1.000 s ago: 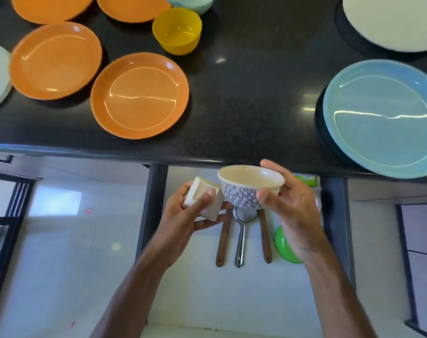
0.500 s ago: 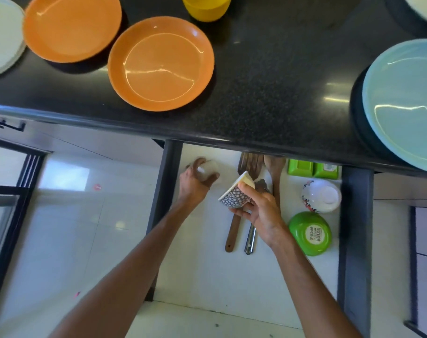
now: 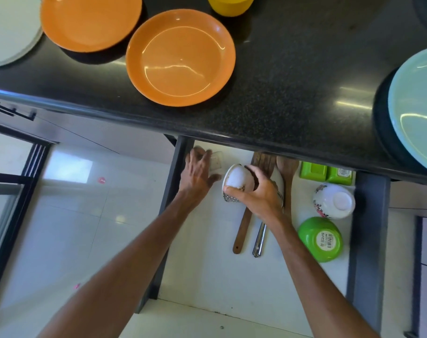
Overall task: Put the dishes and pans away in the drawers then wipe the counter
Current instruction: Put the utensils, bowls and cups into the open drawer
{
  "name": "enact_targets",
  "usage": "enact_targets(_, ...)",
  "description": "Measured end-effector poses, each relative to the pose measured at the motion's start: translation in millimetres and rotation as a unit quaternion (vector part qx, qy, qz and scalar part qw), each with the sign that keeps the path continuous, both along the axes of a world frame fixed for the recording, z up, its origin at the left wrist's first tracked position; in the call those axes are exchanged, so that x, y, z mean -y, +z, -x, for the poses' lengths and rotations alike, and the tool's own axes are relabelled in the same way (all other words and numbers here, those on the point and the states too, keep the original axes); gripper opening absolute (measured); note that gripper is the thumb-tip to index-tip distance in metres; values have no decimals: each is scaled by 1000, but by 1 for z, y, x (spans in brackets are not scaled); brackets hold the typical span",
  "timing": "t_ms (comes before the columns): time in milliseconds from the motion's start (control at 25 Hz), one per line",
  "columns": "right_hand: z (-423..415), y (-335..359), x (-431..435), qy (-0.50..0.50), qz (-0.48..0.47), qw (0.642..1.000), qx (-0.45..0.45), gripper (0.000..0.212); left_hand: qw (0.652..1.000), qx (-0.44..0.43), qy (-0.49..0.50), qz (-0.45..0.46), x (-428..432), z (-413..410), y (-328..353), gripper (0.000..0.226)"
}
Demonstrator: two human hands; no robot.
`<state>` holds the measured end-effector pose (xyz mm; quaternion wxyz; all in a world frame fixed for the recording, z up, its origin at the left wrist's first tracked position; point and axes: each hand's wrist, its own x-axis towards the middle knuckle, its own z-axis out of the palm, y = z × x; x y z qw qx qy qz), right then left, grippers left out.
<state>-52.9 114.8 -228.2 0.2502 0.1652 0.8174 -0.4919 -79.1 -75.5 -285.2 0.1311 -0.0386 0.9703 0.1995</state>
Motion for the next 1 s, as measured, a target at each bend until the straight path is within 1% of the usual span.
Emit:
enact_targets(200,3,-10,12,65,-70,994,-43,91,997,22,-20,71,6,-3,5,80)
enact_targets(320,15,-13,19,115,-113,983,-85,93,996,28,-29,77,12,-13,13,81)
enact_targets(400,23,-20,25,130,-148,974,-109,95,995,49,-38,78,13,-21,18,81)
enact_targets(520,35,-34,39,140,-244,949,-144,101,993,60,-64,77,13,-35,25,79)
enact_targets(600,43,-40,50,172,-300,926,-150,100,992,66,-78,68,13,-46,27,78)
enact_targets(680,52,-40,59,206,-325,911,-149,96,992,69,-89,59,13,-55,27,77)
enact_targets(720,56,-40,63,212,-325,909,-154,95,992,68,-94,54,14,-58,26,77)
enact_targets(760,59,-38,65,208,-316,912,-159,95,991,68,-101,49,14,-61,25,77)
enact_targets(840,57,-37,64,189,-269,931,-162,97,991,67,-112,37,14,-64,23,79)
enact_targets(880,52,-35,61,169,-252,935,-183,95,991,66,-112,31,13,-65,23,80)
enact_targets(920,43,-34,55,136,-255,933,-216,90,991,63,-112,28,12,-65,23,81)
enact_targets(1000,22,-33,36,47,-246,925,-285,68,992,47,-116,18,5,-65,26,84)
